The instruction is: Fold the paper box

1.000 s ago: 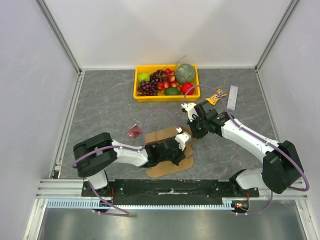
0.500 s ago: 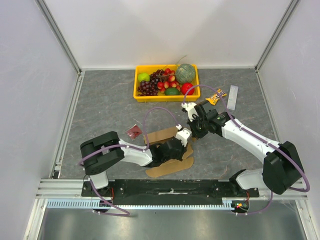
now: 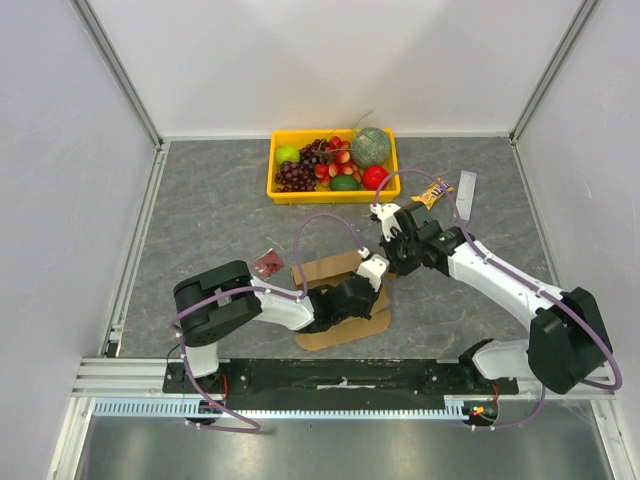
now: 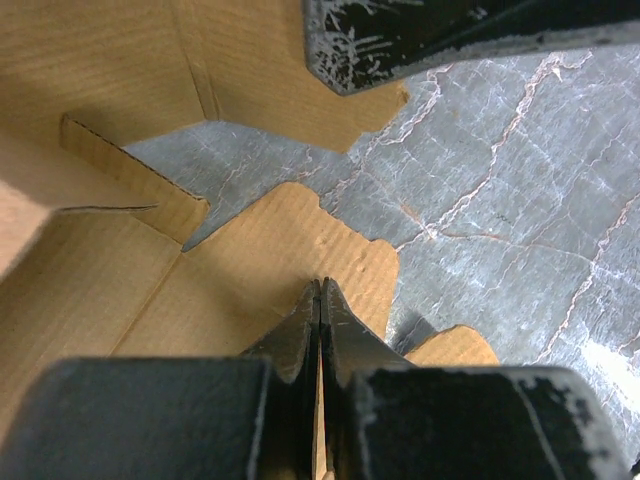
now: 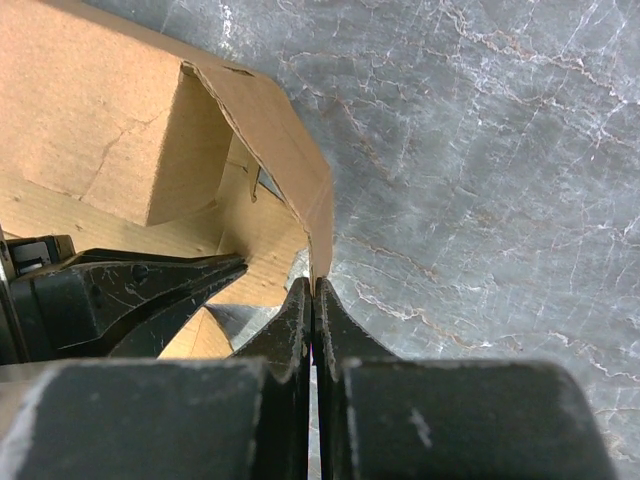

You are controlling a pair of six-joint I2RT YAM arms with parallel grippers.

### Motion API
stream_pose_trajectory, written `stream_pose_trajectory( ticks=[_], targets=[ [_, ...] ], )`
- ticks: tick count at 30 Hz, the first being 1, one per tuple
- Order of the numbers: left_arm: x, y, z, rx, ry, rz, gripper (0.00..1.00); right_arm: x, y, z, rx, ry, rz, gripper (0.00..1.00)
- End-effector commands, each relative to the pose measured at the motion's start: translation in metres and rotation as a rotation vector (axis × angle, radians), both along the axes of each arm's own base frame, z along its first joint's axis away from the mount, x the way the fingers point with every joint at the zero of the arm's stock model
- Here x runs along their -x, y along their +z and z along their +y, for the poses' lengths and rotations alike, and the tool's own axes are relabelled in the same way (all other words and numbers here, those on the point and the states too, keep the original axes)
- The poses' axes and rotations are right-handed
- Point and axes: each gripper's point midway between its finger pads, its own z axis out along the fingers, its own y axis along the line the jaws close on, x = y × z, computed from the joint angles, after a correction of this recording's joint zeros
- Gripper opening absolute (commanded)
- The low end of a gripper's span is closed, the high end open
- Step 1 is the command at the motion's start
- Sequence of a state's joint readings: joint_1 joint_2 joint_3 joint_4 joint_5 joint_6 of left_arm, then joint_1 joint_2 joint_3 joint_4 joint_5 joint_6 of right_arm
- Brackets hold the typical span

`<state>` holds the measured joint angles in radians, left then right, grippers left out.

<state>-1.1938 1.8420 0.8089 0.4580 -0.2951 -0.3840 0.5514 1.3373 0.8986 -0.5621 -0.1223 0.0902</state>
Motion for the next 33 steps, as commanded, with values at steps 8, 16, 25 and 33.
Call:
stream_pose_trajectory(
  ticks=[8,16,25,33],
  targets=[
    [-0.007,0.000,-0.005,-0.006,0.026,-0.016,0.02,0.035,-0.004,0.026,-0.149,0.017,0.076,0.00],
    [-0.009,0.007,0.002,0.024,0.055,-0.035,0.02,0.035,0.002,0.031,-0.184,-0.007,0.065,0.00],
    [-0.008,0.009,0.007,0.047,0.066,-0.043,0.02,0.038,0.006,0.038,-0.246,-0.048,0.081,0.00],
    [-0.008,0.009,0.008,0.049,0.069,-0.044,0.02,0.041,-0.006,0.035,-0.248,-0.080,0.102,0.00]
  ],
)
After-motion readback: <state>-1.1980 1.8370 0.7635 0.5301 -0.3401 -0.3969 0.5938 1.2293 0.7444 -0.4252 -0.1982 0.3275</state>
